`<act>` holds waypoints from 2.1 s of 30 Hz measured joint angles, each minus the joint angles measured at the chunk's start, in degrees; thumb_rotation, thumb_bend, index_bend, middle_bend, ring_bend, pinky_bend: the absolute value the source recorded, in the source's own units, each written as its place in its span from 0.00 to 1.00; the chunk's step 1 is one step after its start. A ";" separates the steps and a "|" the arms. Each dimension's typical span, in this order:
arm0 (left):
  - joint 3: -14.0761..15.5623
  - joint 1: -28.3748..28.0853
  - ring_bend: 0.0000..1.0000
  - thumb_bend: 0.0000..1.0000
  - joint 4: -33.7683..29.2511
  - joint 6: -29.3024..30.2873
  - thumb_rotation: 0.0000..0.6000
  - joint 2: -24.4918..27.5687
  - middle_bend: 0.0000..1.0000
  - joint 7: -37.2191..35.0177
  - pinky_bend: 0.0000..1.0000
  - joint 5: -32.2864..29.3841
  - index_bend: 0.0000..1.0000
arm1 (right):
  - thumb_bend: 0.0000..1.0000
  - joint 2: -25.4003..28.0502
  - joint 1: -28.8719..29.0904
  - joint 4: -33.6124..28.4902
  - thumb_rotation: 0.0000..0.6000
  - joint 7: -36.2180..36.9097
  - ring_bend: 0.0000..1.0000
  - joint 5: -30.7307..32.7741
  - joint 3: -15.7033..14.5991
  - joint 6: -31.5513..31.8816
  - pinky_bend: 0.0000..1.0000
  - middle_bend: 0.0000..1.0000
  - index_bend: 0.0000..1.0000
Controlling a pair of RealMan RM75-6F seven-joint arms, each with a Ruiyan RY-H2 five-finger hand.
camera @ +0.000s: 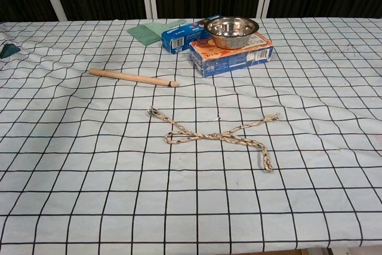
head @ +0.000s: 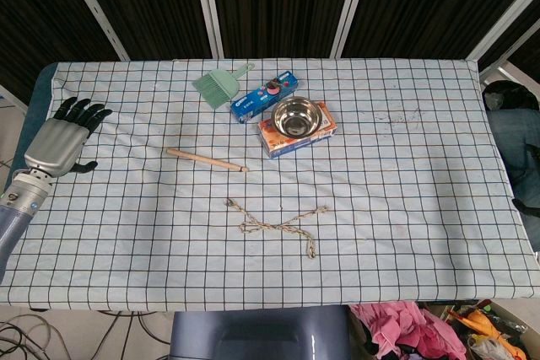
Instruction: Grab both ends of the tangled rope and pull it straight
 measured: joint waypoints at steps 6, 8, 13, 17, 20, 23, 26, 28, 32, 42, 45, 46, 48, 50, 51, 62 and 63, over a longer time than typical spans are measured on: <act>0.31 -0.08 0.00 0.15 0.19 0.07 1.00 -0.19 0.09 -0.22 0.01 0.73 0.11 | 0.12 -0.18 0.12 0.19 1.00 -0.14 0.27 -0.19 -0.07 -0.11 0.23 0.16 0.13; 0.44 -0.03 0.00 0.15 0.26 0.23 1.00 -0.32 0.09 -0.12 0.01 0.93 0.11 | 0.12 -0.30 0.18 0.27 1.00 -0.21 0.27 -0.43 -0.15 -0.06 0.23 0.16 0.13; 0.87 0.34 0.00 0.15 0.37 0.73 1.00 -0.60 0.09 -0.29 0.01 1.40 0.11 | 0.12 -0.54 0.14 0.02 1.00 0.18 0.27 -1.16 -0.40 0.28 0.23 0.16 0.13; 0.71 0.42 0.00 0.15 0.53 1.23 1.00 -0.70 0.09 -0.55 0.01 1.50 0.11 | 0.12 -0.65 0.21 -0.11 1.00 0.18 0.27 -1.31 -0.36 0.47 0.23 0.16 0.13; 0.84 0.79 0.00 0.15 0.34 1.65 1.00 -0.77 0.09 -1.91 0.01 1.79 0.11 | 0.12 -0.81 0.20 -0.36 1.00 0.03 0.27 -1.68 -0.78 0.27 0.23 0.16 0.13; 1.33 1.18 0.00 0.15 0.23 2.00 1.00 -0.52 0.09 -2.61 0.01 2.67 0.11 | 0.12 -0.96 0.26 -0.62 1.00 -0.65 0.27 -2.00 -1.21 -0.10 0.23 0.16 0.13; 1.39 1.54 0.00 0.15 -0.07 2.85 1.00 -0.13 0.09 -3.21 0.01 3.11 0.11 | 0.12 -1.18 0.53 -1.00 1.00 -0.80 0.27 -1.94 -1.13 -0.34 0.23 0.16 0.13; 1.40 1.84 0.00 0.15 -0.40 3.36 1.00 0.28 0.09 -3.75 0.01 3.32 0.11 | 0.12 -1.30 0.79 -1.22 1.00 -0.88 0.27 -2.01 -1.06 -0.48 0.23 0.16 0.13; 1.53 2.43 0.00 0.15 -1.36 3.47 1.00 1.60 0.09 -4.67 0.00 3.23 0.09 | 0.12 -1.29 1.26 -1.52 1.00 -1.49 0.33 -2.18 -1.06 -0.95 0.24 0.20 0.13; 2.66 4.83 0.00 0.15 -4.51 7.18 1.00 3.85 0.09 -8.58 0.00 6.73 0.08 | 0.12 -0.01 3.66 -5.97 1.00 -2.64 0.63 -3.32 -1.26 -4.50 0.63 0.41 0.16; 2.86 5.10 0.00 0.15 -5.43 8.45 1.00 3.93 0.09 -8.71 0.01 8.18 0.08 | 0.12 0.23 6.36 -8.57 1.00 -4.35 0.77 -4.15 -1.26 -7.54 0.74 0.54 0.18; 2.83 5.21 0.00 0.15 -5.64 9.02 1.00 3.96 0.09 -8.62 0.02 8.46 0.08 | 0.12 0.14 7.29 -9.41 1.00 -5.12 0.80 -4.34 -1.18 -8.34 0.76 0.57 0.18; 2.69 5.65 0.00 0.15 -5.88 10.97 1.00 3.94 0.09 -7.93 0.03 9.14 0.08 | 0.12 -0.38 9.51 -11.58 1.00 -7.04 0.86 -4.54 -0.86 -10.24 0.80 0.63 0.19; 2.57 6.27 0.00 0.15 -6.12 13.11 1.00 3.81 0.09 -7.38 0.03 9.70 0.08 | 0.12 -0.90 11.42 -13.53 1.00 -8.49 0.89 -4.42 -0.52 -12.05 0.83 0.66 0.20; 2.57 6.79 0.00 0.15 -6.41 14.38 1.00 3.76 0.09 -7.36 0.03 10.07 0.08 | 0.12 -1.22 12.63 -14.77 1.00 -9.42 0.90 -4.12 -0.29 -13.42 0.84 0.68 0.21; 3.64 7.31 0.00 0.15 -7.78 13.48 1.00 4.29 0.09 -12.02 0.03 12.22 0.09 | 0.19 -9.63 22.68 -19.19 1.00 -22.87 0.99 4.64 1.25 -22.51 0.88 0.79 0.32; 3.69 7.22 0.00 0.15 -7.69 13.39 1.00 4.08 0.09 -11.94 0.03 12.43 0.09 | 0.20 -11.10 23.53 -18.98 1.00 -24.30 1.00 6.27 1.28 -22.86 0.89 0.80 0.32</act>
